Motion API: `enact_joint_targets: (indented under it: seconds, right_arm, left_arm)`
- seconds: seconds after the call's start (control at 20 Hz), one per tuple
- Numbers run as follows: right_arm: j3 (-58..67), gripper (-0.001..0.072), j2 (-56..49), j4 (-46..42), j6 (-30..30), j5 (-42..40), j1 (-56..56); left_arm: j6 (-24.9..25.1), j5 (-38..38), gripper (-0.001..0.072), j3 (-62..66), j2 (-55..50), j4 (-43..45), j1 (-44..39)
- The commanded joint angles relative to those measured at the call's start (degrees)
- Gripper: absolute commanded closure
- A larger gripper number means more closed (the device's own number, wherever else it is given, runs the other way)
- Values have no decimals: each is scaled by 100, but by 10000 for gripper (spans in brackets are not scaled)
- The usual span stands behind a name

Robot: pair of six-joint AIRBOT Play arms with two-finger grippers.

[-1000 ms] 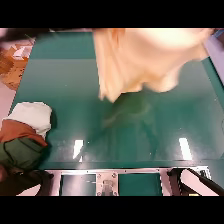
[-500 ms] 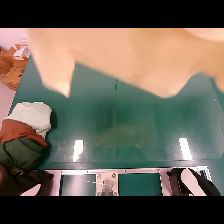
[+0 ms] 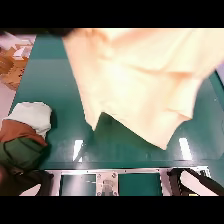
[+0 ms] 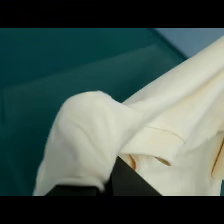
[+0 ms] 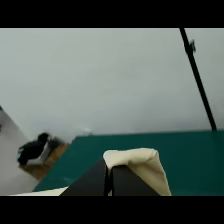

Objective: Fold the shirts.

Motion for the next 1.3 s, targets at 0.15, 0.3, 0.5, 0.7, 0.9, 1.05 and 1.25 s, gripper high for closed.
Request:
enact_joint_targets:
  seconds: [0.15, 0.3, 0.5, 0.7, 0.9, 1.05, 1.25]
  right_arm:
    - [-870, 701, -2699, -629, 96, -734, 1519]
    - [-846, 700, -3582, -629, 352, -730, 1620]
    - [-737, 379, -3587, -636, 479, -289, 1095]
    - [-673, 481, -3049, -802, 625, 1235, -144]
    - [-1969, 481, -2041, -1668, 970, 1856, -1126]
    - [-3506, 402, -1075, -2900, 1368, 1847, -1847]
    - [-5088, 376, -566, -3093, 1547, 1799, -2201]
  left_arm:
    - [197, 1945, 681, -1569, -2319, 83, 4]
    - [310, 2262, 680, -1189, -3423, -166, 4]
    - [450, 1709, 294, -437, -3703, -166, 428]
    - [857, -400, 294, 938, -3698, -315, 1740]
    - [1578, -1565, 293, 1038, -3755, -1497, 3112]
    - [1982, -1773, 294, 680, -3777, -1727, 3661]
    - [2404, -1932, 296, 516, -3794, -1720, 3818]
